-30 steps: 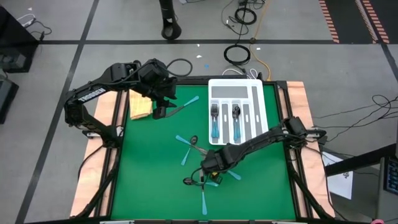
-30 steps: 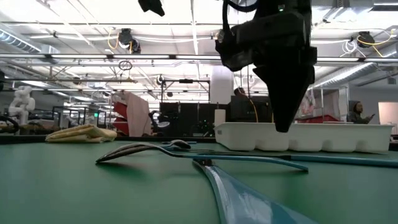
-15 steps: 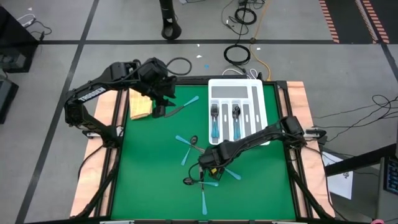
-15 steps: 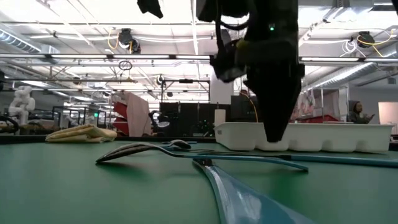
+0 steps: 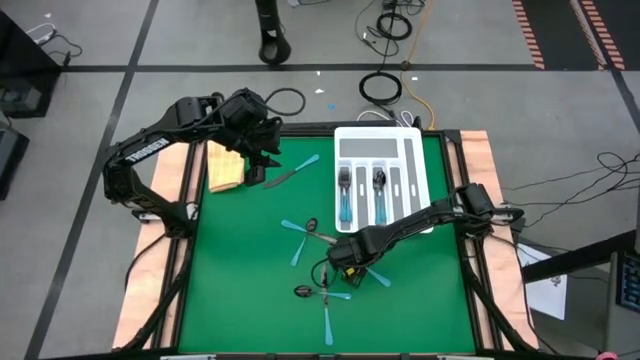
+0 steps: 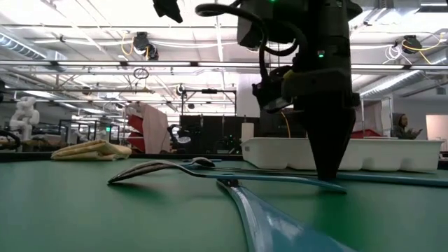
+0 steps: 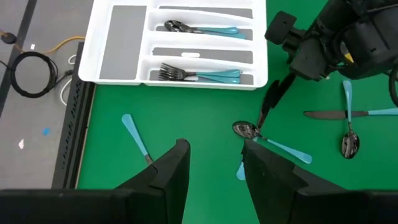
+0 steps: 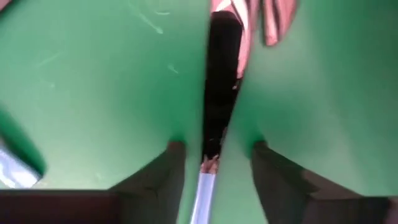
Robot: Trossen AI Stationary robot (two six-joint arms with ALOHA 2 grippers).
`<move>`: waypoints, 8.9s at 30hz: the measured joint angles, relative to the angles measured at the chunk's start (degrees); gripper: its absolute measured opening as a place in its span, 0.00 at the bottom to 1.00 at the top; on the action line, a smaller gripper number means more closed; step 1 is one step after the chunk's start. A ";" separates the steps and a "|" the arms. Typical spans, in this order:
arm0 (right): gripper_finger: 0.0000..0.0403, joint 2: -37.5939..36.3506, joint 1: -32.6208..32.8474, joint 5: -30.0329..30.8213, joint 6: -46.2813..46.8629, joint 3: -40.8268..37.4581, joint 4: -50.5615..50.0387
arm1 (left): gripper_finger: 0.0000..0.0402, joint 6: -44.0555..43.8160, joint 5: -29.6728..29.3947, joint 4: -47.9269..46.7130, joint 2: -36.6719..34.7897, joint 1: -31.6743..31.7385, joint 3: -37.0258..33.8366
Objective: Sort silverware
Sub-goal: Put the blue table knife into the silverware organizer
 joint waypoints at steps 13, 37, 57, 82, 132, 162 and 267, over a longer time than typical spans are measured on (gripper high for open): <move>0.01 0.15 0.54 1.11 2.23 1.09 -1.82 | 0.38 -0.12 0.07 -0.10 0.00 4.11 0.00; 0.00 -0.40 1.15 3.82 1.27 13.64 -13.81 | 0.38 2.79 5.67 -0.91 0.00 12.76 0.00; 0.51 -0.68 10.97 3.23 3.05 8.84 -17.72 | 0.38 2.61 24.13 0.31 1.05 13.37 -0.32; 0.01 -0.80 8.03 -3.63 3.02 2.43 -4.92 | 0.38 -3.30 24.37 17.66 1.03 13.37 -32.42; 0.37 -8.70 -6.75 4.09 -42.78 3.95 2.38 | 0.38 -28.85 19.63 40.99 0.63 -13.92 -52.35; 0.23 4.83 -7.64 0.04 -52.63 4.82 8.08 | 0.38 -28.95 12.75 40.62 0.63 -14.13 -52.33; 0.05 -9.46 -2.14 6.06 -23.09 -12.95 8.55 | 0.38 -45.24 6.60 63.17 10.35 -22.78 -52.37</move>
